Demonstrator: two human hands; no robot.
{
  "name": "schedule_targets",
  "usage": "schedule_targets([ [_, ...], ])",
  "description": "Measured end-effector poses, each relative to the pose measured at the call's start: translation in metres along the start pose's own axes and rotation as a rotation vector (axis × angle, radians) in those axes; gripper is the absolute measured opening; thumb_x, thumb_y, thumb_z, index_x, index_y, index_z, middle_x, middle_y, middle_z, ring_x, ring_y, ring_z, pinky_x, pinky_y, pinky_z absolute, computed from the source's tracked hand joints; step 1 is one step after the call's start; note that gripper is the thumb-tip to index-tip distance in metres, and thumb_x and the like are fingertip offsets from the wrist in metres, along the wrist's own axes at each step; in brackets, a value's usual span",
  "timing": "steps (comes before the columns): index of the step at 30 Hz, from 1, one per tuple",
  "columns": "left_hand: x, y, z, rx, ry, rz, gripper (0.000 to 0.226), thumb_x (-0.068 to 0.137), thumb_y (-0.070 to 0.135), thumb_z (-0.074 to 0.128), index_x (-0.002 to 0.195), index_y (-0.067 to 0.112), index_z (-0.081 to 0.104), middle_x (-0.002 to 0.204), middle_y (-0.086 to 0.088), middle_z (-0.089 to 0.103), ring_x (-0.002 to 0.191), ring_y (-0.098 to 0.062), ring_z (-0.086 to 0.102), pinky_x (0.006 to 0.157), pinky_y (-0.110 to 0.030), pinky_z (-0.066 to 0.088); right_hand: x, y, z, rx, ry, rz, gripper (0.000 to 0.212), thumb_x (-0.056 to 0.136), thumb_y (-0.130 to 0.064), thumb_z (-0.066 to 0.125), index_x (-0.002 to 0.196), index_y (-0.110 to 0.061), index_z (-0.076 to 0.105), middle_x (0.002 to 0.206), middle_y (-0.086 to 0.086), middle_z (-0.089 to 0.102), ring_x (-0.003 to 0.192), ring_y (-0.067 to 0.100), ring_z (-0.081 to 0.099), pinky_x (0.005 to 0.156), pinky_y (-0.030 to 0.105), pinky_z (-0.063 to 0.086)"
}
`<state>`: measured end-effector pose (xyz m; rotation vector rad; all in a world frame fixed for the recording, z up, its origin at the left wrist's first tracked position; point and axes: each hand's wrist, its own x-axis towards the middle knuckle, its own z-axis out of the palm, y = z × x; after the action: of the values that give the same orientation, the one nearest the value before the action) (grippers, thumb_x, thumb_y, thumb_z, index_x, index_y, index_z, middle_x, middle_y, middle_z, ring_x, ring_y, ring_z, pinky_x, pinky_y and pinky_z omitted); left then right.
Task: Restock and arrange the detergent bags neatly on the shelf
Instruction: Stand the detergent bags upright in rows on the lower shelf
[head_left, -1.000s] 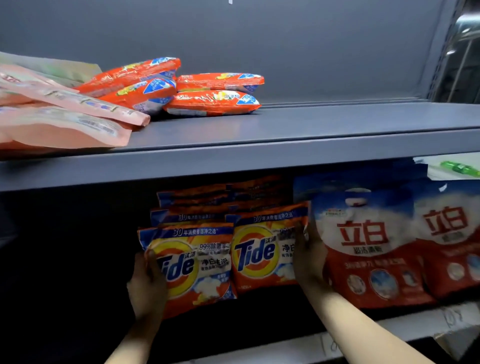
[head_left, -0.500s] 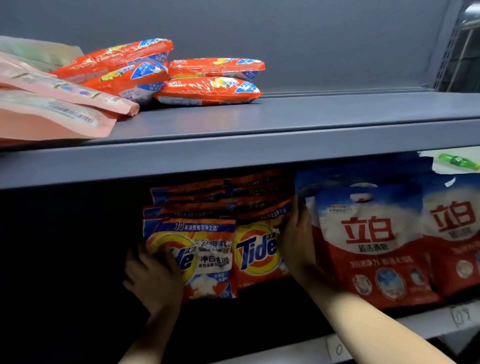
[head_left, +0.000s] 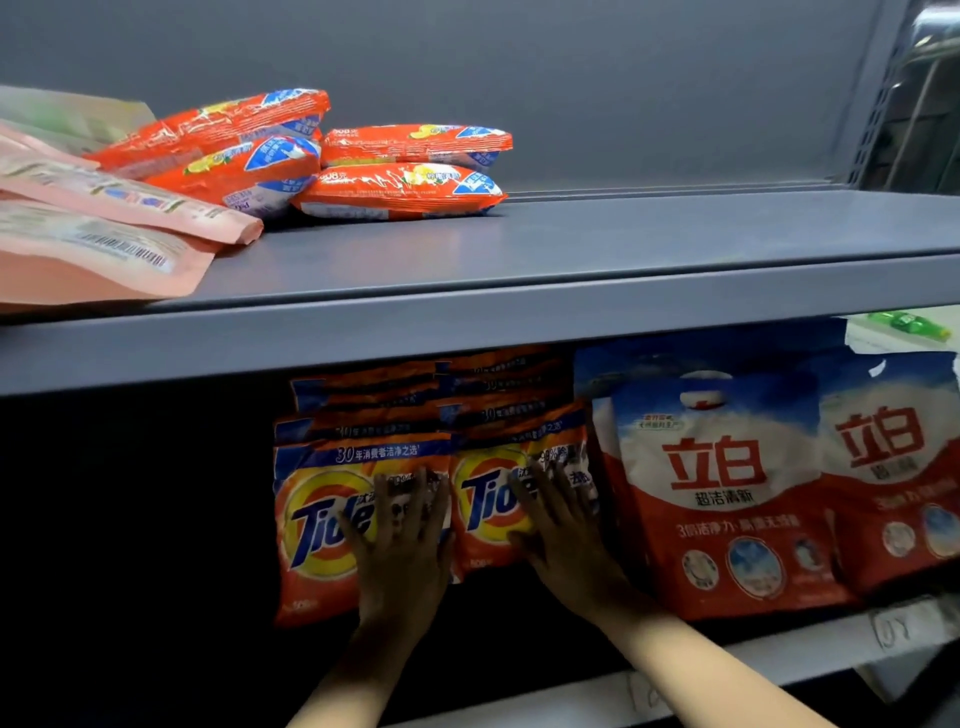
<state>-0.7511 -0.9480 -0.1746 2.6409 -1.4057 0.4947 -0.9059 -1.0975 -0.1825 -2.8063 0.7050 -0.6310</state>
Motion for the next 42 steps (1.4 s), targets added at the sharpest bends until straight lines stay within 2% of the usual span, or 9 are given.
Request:
schedule_targets([
  [7, 0.003, 0.0, -0.009, -0.087, -0.166, -0.016, 0.072, 0.09, 0.068, 0.0, 0.15, 0.03, 0.011, 0.157, -0.003, 0.02, 0.141, -0.039, 0.019, 0.106, -0.065, -0.003, 0.002, -0.006, -0.013, 0.023, -0.091, 0.033, 0.064, 0.098, -0.049, 0.037, 0.143, -0.046, -0.007, 0.157, -0.009, -0.014, 0.142, 0.013, -0.024, 0.116, 0.036, -0.01],
  [11, 0.002, 0.002, -0.023, -0.179, -0.147, -0.034, 0.085, 0.072, 0.079, -0.009, 0.148, 0.039, -0.008, 0.154, 0.012, -0.015, 0.145, -0.024, -0.015, 0.108, -0.058, -0.014, 0.002, -0.016, -0.032, 0.122, -0.124, 0.085, 0.066, 0.095, -0.039, 0.052, 0.15, -0.035, 0.017, 0.159, -0.004, 0.012, 0.147, 0.017, 0.001, 0.118, 0.039, 0.011],
  [14, -0.006, 0.007, -0.045, -0.309, -0.123, -0.059, 0.056, 0.095, 0.054, 0.032, 0.147, 0.034, 0.026, 0.157, 0.009, 0.018, 0.146, -0.018, 0.006, 0.116, -0.047, 0.009, -0.002, -0.024, -0.048, 0.191, -0.137, 0.121, 0.059, 0.094, -0.033, 0.054, 0.147, -0.026, 0.03, 0.154, -0.003, 0.026, 0.143, 0.017, 0.02, 0.116, 0.035, 0.024],
  [17, -0.019, 0.015, -0.069, -0.399, -0.129, -0.102, 0.043, 0.097, 0.042, 0.04, 0.138, 0.029, 0.042, 0.138, 0.002, 0.05, 0.126, -0.018, 0.046, 0.107, -0.039, 0.035, -0.012, -0.029, -0.06, 0.201, -0.177, 0.122, 0.056, 0.095, -0.032, 0.053, 0.146, -0.025, 0.032, 0.153, -0.002, 0.03, 0.141, 0.018, 0.027, 0.115, 0.036, 0.028],
  [21, -0.036, 0.025, -0.1, -0.399, -0.177, -0.229, 0.044, 0.097, 0.044, 0.037, 0.139, 0.031, 0.041, 0.143, 0.003, 0.046, 0.129, -0.022, 0.044, 0.109, -0.042, 0.033, -0.025, -0.04, -0.085, 0.214, -0.218, 0.143, 0.055, 0.095, -0.033, 0.053, 0.146, -0.027, 0.033, 0.152, -0.003, 0.031, 0.139, 0.02, 0.032, 0.113, 0.035, 0.032],
  [25, -0.059, 0.041, -0.135, -0.381, -0.04, -0.321, 0.038, 0.094, 0.039, 0.044, 0.13, 0.028, 0.052, 0.13, 0.001, 0.057, 0.111, -0.02, 0.056, 0.095, -0.032, 0.046, -0.043, -0.052, -0.128, 0.241, -0.183, 0.058, 0.054, 0.093, -0.032, 0.055, 0.143, -0.027, 0.037, 0.147, 0.001, 0.04, 0.131, 0.02, 0.042, 0.108, 0.035, 0.038],
  [28, -0.073, 0.054, -0.17, -0.322, 0.035, -0.38, 0.027, 0.094, 0.035, 0.044, 0.106, 0.017, 0.059, 0.101, -0.001, 0.063, 0.085, -0.019, 0.056, 0.086, -0.031, 0.045, -0.054, -0.063, -0.16, 0.272, -0.137, 0.05, 0.049, 0.091, -0.034, 0.053, 0.139, -0.031, 0.042, 0.12, 0.004, 0.062, 0.1, 0.019, 0.062, 0.088, 0.035, 0.051],
  [34, -0.089, 0.061, -0.242, -0.315, 0.321, -0.263, 0.032, 0.089, 0.044, 0.044, 0.1, 0.025, 0.066, 0.094, 0.008, 0.069, 0.09, -0.013, 0.062, 0.083, -0.03, 0.045, -0.067, -0.089, -0.222, 0.261, 0.066, -0.104, 0.037, 0.091, -0.043, 0.055, 0.123, -0.025, 0.056, 0.116, -0.006, 0.061, 0.109, 0.013, 0.054, 0.09, 0.029, 0.045],
  [42, -0.072, 0.043, -0.333, -0.29, 0.544, -0.239, 0.039, 0.078, 0.046, 0.037, 0.065, 0.018, 0.061, 0.064, 0.004, 0.059, 0.071, -0.023, 0.057, 0.071, -0.032, 0.037, -0.052, -0.135, -0.297, 0.426, 0.285, -0.213, 0.02, 0.085, -0.044, 0.056, 0.082, -0.028, 0.069, 0.075, -0.016, 0.066, 0.07, 0.002, 0.062, 0.067, 0.031, 0.054],
])
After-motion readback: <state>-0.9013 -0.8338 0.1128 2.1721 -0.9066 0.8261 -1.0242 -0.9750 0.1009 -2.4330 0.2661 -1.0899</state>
